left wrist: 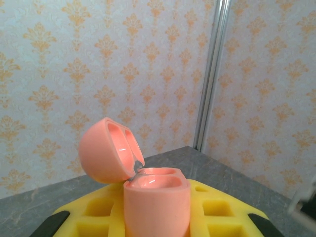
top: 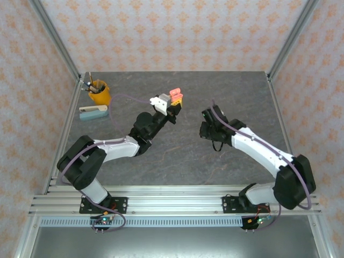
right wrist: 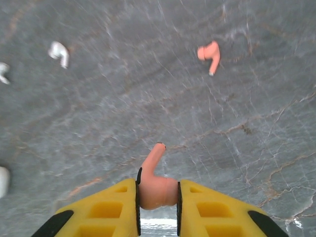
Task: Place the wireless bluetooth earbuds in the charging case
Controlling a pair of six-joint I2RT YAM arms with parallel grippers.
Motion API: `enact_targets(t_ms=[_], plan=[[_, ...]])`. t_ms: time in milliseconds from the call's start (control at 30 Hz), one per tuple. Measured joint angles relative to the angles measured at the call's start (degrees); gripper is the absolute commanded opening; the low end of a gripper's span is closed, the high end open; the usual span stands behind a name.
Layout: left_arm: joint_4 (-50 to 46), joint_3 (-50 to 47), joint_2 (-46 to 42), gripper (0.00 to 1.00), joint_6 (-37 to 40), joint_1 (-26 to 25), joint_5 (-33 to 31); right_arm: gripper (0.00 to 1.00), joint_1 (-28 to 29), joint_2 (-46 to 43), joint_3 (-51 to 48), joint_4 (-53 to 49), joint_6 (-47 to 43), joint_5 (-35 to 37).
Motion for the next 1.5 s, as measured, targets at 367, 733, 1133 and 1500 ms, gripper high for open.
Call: enact_targets(t_ms=[367, 733, 1133, 1500], plan=[[-4.81, 0.00, -3.30, 0.00, -0.02, 0.00, 0.46, 0.22, 0.00, 12.87, -3.50, 8.57, 0.48, -0.66], [-6.95, 0.00, -4.20, 0.00, -0.04, -0.02, 0.70, 0.42, -0.02, 18.60, -3.48, 12.94, 0.48, -0.76], [-8.59, 0.00, -4.81, 0.00, -0.07, -0.11, 2.64, 0.60, -0.55, 5.03, -1.44, 5.84, -0.70, -1.79], [-6.03, 0.13, -4.31, 0.00, -5.01, -0.04, 12.94, 0.56, -14.49, -8.52, 13.33, 4.09, -3.50, -14.73]])
